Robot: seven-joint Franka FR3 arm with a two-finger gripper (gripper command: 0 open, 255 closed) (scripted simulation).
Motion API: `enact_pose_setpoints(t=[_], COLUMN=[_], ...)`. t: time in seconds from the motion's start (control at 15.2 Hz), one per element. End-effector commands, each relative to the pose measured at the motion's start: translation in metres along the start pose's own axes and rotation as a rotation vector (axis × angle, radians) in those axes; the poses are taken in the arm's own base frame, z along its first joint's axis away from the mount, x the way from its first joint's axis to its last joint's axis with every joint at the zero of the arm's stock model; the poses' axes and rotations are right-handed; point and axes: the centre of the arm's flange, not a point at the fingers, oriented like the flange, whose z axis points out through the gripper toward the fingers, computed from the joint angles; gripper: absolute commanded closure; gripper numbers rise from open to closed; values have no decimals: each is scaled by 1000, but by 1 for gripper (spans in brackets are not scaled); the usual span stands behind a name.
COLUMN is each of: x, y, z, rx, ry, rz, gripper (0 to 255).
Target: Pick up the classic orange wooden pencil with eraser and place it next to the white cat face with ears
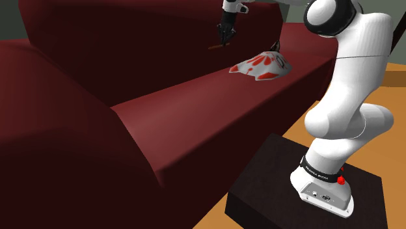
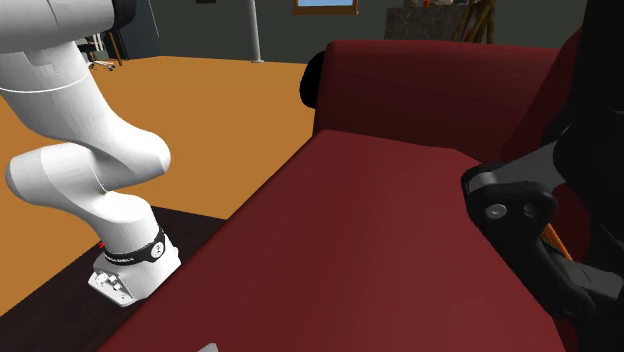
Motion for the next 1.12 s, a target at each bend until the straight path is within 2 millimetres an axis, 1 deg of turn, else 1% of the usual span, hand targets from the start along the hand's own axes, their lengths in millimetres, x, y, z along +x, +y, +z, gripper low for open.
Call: enact_pose_setpoints(t=[0.0,1.06], x=[0,-3], y=[2,20], z=[10,92], rx=[1,1], ry=[0,0], rz=[0,0], gripper=[255,255])
